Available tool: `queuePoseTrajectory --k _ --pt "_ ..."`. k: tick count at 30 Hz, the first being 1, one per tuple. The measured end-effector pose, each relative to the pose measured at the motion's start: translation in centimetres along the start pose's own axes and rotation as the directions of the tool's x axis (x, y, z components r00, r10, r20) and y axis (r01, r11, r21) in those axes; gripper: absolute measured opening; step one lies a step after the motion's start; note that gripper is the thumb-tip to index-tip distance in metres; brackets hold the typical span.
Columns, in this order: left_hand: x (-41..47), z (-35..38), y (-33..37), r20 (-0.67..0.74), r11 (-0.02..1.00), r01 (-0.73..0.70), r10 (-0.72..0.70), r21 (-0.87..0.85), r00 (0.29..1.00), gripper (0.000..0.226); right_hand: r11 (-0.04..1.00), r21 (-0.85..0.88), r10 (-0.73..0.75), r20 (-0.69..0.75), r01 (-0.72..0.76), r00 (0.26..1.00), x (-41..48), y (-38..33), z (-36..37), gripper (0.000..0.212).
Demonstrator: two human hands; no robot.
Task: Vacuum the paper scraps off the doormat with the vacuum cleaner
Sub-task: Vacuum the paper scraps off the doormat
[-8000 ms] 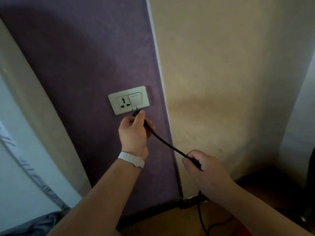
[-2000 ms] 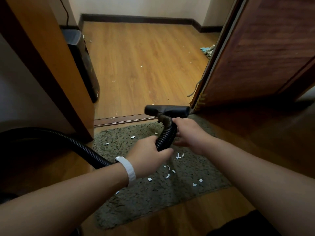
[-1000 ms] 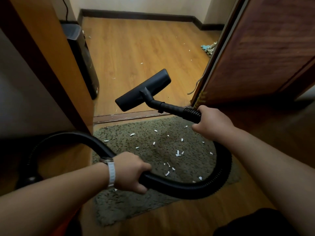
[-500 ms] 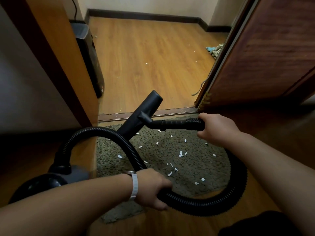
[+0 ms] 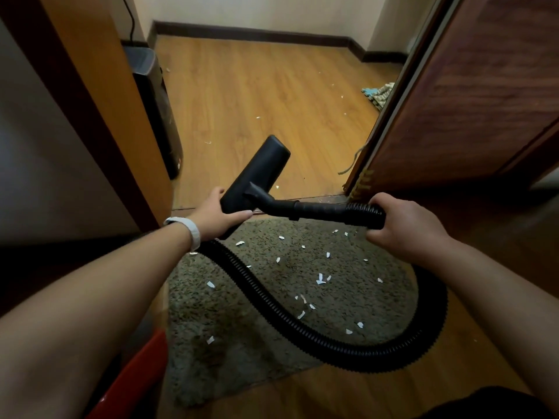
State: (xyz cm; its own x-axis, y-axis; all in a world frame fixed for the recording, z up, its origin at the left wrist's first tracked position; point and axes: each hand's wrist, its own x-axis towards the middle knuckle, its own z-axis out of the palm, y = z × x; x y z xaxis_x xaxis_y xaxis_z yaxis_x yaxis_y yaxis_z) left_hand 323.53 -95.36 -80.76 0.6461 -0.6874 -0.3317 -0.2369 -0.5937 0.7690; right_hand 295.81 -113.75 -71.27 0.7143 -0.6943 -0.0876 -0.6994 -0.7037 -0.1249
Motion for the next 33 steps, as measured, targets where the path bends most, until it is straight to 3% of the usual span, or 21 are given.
queuePoseTrajectory --k 2,4,10,13,15,21,25,29,33 --pt "0.2 0.7 -0.5 0.027 0.989 0.031 -0.027 -0.147 0.999 0.071 1.000 0.008 0.011 -0.033 -0.011 0.999 0.0 0.0 0.0 0.033" --pt "0.5 1.4 -0.7 0.023 0.986 0.021 -0.017 -0.162 1.000 0.051 1.000 0.028 0.011 -0.032 -0.010 0.999 0.1 -0.1 0.4 0.033" --pt "1.0 1.7 -0.8 -0.001 0.988 0.093 -0.094 -0.120 0.996 0.043 0.971 0.194 0.078 0.286 -0.137 0.955 0.2 -1.5 2.8 0.035" --pt "1.2 2.3 -0.6 -0.016 0.965 0.132 -0.139 -0.226 0.990 0.045 0.897 0.372 0.026 0.498 -0.240 0.867 -0.4 -2.4 4.6 0.031" --pt "1.1 2.6 -0.2 -0.014 0.948 0.132 -0.143 -0.289 0.990 0.042 0.838 0.455 -0.007 0.559 -0.300 0.829 -1.1 -3.2 6.2 0.030" --pt "0.6 2.6 -1.0 -0.014 0.948 0.165 -0.175 -0.274 0.984 0.042 0.898 0.400 0.007 0.406 -0.185 0.914 -0.3 -3.7 6.9 0.027" --pt "-0.7 1.2 -0.4 0.020 0.991 0.110 -0.109 -0.079 0.994 0.050 0.942 0.312 0.020 0.310 -0.122 0.950 0.0 -4.0 5.6 0.025" --pt "-4.0 -3.2 -1.1 -0.032 0.992 0.030 -0.026 0.125 0.999 0.074 0.956 0.286 0.004 0.210 -0.065 0.978 -0.2 -4.9 4.3 0.032" --pt "-10.2 -7.5 -4.5 -0.037 0.959 -0.055 0.068 0.277 0.997 0.058 0.961 0.271 -0.089 0.136 0.050 0.987 -1.1 -7.1 3.4 0.043"
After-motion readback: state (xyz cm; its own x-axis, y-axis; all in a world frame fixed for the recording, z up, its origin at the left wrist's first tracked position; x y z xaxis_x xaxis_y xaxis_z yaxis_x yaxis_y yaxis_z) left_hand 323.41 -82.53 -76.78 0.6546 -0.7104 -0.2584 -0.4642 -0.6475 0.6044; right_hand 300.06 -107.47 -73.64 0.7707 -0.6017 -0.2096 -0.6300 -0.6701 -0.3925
